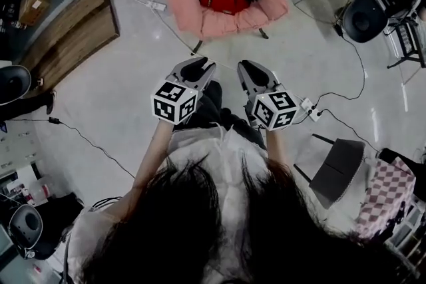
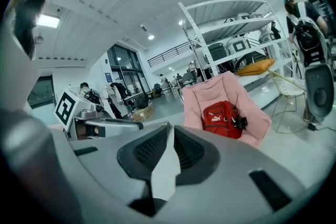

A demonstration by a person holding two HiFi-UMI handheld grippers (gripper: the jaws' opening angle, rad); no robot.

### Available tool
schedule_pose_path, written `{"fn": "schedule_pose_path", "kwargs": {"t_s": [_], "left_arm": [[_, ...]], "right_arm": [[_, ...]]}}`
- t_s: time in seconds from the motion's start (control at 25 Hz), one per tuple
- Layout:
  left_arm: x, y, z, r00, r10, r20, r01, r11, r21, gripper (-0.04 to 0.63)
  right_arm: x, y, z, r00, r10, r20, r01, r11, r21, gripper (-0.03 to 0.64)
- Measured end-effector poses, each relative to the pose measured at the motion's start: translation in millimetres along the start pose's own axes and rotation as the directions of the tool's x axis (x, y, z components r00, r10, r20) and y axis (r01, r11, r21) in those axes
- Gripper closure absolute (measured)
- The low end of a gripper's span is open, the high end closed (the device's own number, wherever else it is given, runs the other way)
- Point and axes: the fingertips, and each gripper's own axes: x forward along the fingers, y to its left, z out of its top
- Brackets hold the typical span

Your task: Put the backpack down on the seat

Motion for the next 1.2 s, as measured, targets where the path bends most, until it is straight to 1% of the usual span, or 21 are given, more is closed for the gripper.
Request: {"fn": "schedule_pose_path", "kwargs": {"t_s": [0.36,0.76,1.08,1.2], "left_arm": [[-25,-25,-12,1.000,0.013,0.022,-0.013,1.000,0.019,0.479],[-48,-20,-18,0.998,0.037,0.041,-0.037,0.999,0.005,0.479],[-56,-21,-21,0.998,0.052,0.044,-0.052,0.999,0.000,0.479],[-59,-16,-18,0.996,0.072,0.053,-0.072,0.997,-0.001,0.479]], "right_arm": [[-21,30,-6,0.998,0.061,0.016,-0.060,0.997,-0.054,0.560],[-16,55,-10,0.995,0.100,-0.006,-0.100,0.991,-0.094,0.560],[-20,62,-13,0.994,0.110,-0.016,-0.111,0.989,-0.099,0.560],[-23,60,-13,0.994,0.108,-0.013,-0.109,0.990,-0.095,0.560]]}}
